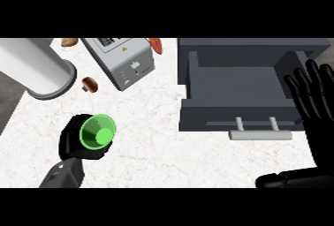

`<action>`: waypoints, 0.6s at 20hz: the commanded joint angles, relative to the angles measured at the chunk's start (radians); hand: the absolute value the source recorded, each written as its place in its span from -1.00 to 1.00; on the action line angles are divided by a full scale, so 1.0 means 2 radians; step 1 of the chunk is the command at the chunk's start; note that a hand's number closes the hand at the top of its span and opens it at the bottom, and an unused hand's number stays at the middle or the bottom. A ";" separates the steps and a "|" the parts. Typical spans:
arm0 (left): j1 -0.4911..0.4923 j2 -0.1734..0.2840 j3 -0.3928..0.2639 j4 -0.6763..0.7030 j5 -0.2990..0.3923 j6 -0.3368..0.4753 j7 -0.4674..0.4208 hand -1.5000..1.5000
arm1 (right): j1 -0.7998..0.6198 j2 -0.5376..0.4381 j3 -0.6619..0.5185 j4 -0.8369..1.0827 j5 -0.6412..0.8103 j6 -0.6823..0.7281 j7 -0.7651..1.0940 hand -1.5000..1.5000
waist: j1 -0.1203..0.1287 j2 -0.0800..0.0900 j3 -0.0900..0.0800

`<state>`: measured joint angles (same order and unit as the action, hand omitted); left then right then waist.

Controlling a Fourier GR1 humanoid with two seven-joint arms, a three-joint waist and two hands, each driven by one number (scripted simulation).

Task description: Pick up the cup, place it into the drawer and close the drawer

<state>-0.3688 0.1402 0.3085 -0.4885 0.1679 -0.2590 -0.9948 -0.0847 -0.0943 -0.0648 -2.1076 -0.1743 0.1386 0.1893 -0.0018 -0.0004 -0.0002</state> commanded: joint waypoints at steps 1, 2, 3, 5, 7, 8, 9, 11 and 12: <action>0.025 -0.027 -0.019 -0.069 0.005 -0.023 -0.032 1.00 | -0.010 -0.006 -0.011 -0.002 0.001 -0.009 0.017 -1.00 | 0.005 -0.002 0.001; 0.003 -0.018 -0.016 -0.069 0.009 -0.031 -0.026 1.00 | 0.011 0.019 0.023 0.007 0.031 -0.014 -0.012 -1.00 | 0.004 -0.001 0.000; 0.016 -0.029 -0.029 -0.099 0.006 -0.028 -0.016 1.00 | -0.014 0.004 0.004 0.029 0.025 -0.008 -0.014 -1.00 | 0.007 -0.002 0.001; 0.029 -0.026 -0.042 -0.144 0.010 -0.035 0.015 1.00 | 0.011 -0.018 -0.034 0.000 -0.025 0.013 -0.001 -1.00 | 0.005 -0.003 0.001; 0.020 -0.028 -0.062 -0.203 0.010 -0.021 0.081 1.00 | 0.015 0.002 -0.004 0.003 0.011 -0.003 -0.008 -1.00 | 0.009 -0.005 0.001; 0.016 -0.039 -0.069 -0.227 0.012 -0.007 0.100 1.00 | -0.012 0.019 0.019 0.032 0.032 -0.015 -0.020 -1.00 | 0.012 -0.004 0.001; 0.023 -0.047 -0.077 -0.246 0.008 0.007 0.102 1.00 | -0.015 -0.016 -0.030 0.004 -0.022 0.000 0.020 -1.00 | 0.006 -0.003 0.001; 0.026 -0.047 -0.085 -0.299 0.025 0.003 0.161 1.00 | 0.000 0.007 0.012 -0.018 0.018 -0.020 0.030 -1.00 | 0.005 -0.003 0.001; 0.048 -0.054 -0.096 -0.342 0.031 -0.003 0.176 1.00 | 0.027 -0.012 -0.032 0.008 -0.029 0.020 -0.015 -1.00 | 0.006 -0.003 0.001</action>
<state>-0.3134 0.0608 0.1656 -0.9773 0.2010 -0.2627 -0.7662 -0.0737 -0.0999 -0.0869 -2.0985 -0.1808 0.1384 0.1910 0.0115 -0.0068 0.0012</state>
